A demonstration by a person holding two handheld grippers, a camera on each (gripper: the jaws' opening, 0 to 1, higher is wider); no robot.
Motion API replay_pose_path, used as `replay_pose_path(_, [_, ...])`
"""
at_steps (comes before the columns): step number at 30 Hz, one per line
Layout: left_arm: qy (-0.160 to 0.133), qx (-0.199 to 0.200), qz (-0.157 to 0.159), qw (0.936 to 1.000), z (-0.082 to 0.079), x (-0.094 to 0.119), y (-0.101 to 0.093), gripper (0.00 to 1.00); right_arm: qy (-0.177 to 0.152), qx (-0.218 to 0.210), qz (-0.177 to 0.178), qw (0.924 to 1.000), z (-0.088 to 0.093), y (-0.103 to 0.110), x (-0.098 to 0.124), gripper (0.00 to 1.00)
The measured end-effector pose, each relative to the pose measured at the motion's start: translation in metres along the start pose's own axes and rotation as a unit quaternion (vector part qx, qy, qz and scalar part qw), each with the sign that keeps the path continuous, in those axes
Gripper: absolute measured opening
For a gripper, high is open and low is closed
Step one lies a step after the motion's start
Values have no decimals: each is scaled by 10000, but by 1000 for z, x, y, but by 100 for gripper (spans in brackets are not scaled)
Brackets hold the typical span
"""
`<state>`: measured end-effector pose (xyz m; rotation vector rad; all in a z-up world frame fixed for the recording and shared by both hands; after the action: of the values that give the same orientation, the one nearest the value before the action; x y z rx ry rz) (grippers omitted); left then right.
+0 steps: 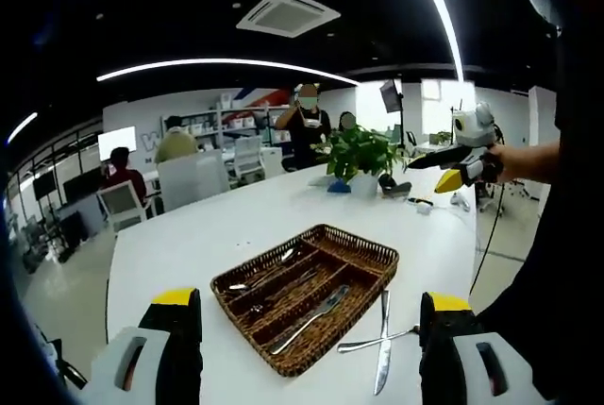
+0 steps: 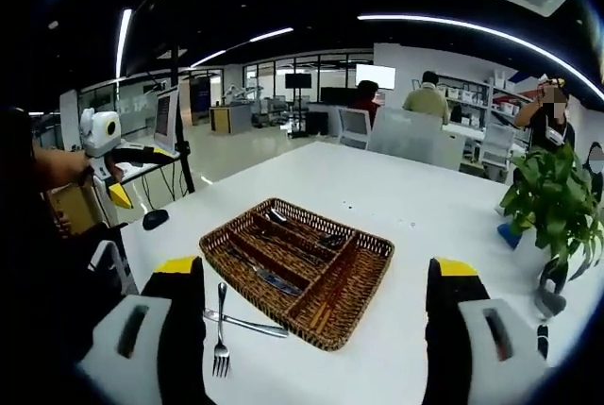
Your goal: Arrange the knives, forks, and spoons in their matching storage slots by inserting each utensil handle-first until every utensil is classified and aligned in the correct compartment
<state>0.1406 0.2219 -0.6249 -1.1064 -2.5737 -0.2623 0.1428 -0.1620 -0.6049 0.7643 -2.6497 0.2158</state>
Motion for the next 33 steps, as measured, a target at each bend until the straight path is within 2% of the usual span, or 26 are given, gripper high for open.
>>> replay_pose_path(9, [40, -110, 158, 9998, -8, 0, -5, 100, -96, -30, 70, 9999, -3, -1, 9, 99])
replay_pose_path(14, [83, -202, 246, 9995, -9, -2, -2, 100, -127, -82, 189, 9997, -1, -1, 12, 99])
replay_pose_path(22, [106, -324, 407, 9986, -13, -7, -8, 100, -115, -131, 310, 9994, 3, -5, 23, 99])
replay_pose_path(33, [126, -398, 449, 9981, -17, -11, -5, 100, -169, -203, 423, 9988, 1, -8, 26, 99])
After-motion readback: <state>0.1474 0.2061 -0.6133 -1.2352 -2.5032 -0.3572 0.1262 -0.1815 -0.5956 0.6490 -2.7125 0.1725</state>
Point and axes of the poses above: the point that each gripper's makers call its tool centre point, and the gripper's own axes: x roughly backward along the fingers, y roughly to its left, z roughly out of its underside, the point moved 8 cm from there along x, roughly backward along the fingers, and after that the axes turned 1 degree about x, right-handed, at the moved point
